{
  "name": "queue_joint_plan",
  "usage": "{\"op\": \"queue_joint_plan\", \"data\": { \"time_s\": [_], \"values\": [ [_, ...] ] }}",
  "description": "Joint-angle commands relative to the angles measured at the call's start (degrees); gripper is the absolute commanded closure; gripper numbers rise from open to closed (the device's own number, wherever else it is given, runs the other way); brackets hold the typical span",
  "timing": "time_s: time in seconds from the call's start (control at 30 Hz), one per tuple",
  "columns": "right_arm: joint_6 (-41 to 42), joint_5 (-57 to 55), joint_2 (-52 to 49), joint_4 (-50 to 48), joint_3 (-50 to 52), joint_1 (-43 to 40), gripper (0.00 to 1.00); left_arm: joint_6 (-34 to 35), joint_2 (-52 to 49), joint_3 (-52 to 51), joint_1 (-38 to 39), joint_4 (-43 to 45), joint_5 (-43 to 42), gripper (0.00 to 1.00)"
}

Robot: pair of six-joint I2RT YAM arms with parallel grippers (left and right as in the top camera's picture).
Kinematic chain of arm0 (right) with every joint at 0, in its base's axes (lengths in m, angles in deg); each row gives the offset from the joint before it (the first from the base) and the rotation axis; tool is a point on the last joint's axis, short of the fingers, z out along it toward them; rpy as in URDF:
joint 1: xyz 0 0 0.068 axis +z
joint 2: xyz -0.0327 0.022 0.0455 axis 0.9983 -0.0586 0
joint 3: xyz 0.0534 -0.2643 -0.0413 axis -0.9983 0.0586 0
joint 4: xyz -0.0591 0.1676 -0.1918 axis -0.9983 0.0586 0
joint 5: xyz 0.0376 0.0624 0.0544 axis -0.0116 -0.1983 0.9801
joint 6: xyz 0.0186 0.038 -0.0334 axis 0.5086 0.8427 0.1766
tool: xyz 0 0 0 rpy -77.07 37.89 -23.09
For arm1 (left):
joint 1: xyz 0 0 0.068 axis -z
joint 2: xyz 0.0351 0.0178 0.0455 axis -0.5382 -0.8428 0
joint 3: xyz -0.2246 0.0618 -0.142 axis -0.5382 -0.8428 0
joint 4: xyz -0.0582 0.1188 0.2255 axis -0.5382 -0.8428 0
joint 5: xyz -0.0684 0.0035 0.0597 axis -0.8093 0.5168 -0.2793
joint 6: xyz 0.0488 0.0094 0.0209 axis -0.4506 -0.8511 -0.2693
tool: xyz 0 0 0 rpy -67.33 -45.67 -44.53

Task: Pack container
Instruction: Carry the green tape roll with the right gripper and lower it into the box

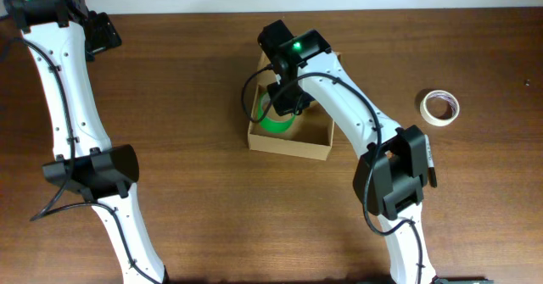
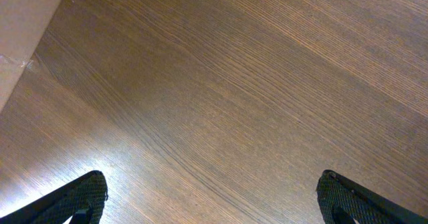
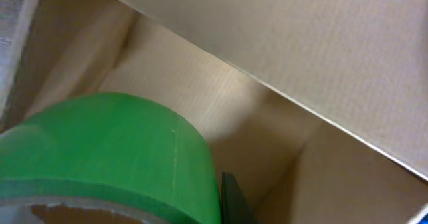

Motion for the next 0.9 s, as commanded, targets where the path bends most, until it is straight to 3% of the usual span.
{"op": "queue_joint_plan", "data": {
  "time_s": [0.0, 0.63, 0.87],
  "values": [
    [-0.6, 0.9, -1.8, -0.7, 0.0, 0.3, 0.96, -0.7, 2.3, -0.2, -0.2, -0.2, -0.4, 0.00],
    [-0.4, -3.8, -6.5, -6.9, 0.0, 0.3, 0.96, -0.7, 2.3, -0.2, -0.2, -0.2, -0.4, 0.00],
    [-0.4, -4.5, -6.5, -6.3, 0.0, 0.3, 0.84, -0.7, 2.3, -0.2, -0.2, -0.2, -0.4, 0.00]
  ]
}}
